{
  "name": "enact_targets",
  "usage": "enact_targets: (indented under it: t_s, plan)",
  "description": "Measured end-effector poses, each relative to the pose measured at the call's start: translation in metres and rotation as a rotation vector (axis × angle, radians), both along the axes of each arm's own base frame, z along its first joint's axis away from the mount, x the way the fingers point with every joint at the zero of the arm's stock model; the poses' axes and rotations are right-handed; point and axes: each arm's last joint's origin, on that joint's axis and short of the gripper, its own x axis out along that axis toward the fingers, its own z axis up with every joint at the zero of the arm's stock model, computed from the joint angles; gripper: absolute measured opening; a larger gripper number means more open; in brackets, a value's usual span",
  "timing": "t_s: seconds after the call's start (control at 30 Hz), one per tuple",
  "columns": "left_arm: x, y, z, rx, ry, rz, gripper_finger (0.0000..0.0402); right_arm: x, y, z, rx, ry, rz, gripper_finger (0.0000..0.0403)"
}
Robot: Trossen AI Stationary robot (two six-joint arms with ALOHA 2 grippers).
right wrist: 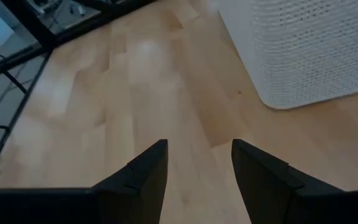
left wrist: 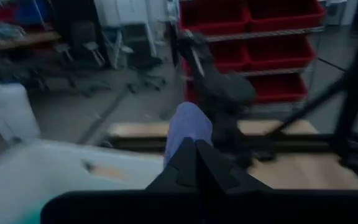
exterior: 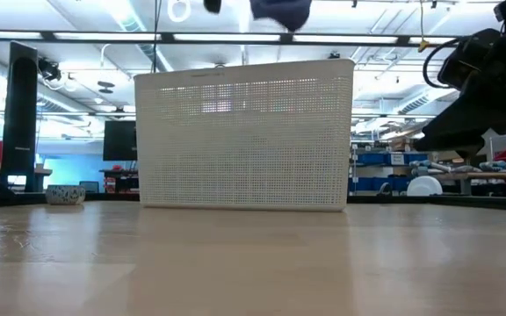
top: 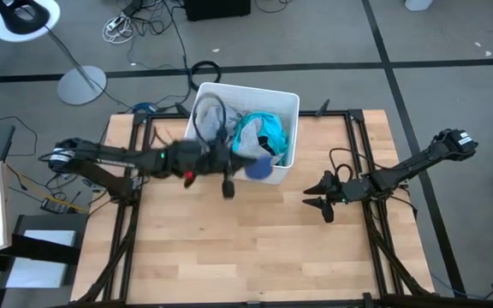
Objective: Sort clothes
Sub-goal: Put the blue sock into the laundry bin, then return to Home Position
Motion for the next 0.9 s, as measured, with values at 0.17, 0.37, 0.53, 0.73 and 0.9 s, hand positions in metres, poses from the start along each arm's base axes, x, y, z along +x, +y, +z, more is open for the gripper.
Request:
enact_targets:
  t_s: [0.17, 0.37, 0.53, 0.73, 0.9]
  plan:
    - [0.000, 0.040, 0.019, 0.028, -0.010, 0.004, 0.0000, -0.001, 0.003, 0.000, -0.004, -0.009, 0.023, 0.0179]
    - [-0.009, 0.093, 0.002, -0.118, 0.011, 0.186, 0.0007, -0.002, 0.009, 0.002, 0.007, -0.031, 0.068, 0.0178]
    - [-0.013, 0.108, 0.003, -0.142, -0.003, 0.236, 0.0034, -0.004, 0.014, 0.003, 0.012, -0.041, 0.105, 0.0180]
    - [-0.013, 0.108, 0.002, -0.134, 0.000, 0.233, 0.0089, -0.004, 0.018, 0.007, 0.031, -0.086, 0.126, 0.0178]
    - [-0.020, 0.106, 0.003, -0.247, 0.013, 0.237, 0.0114, -0.004, 0.019, 0.008, 0.039, -0.093, 0.140, 0.0179]
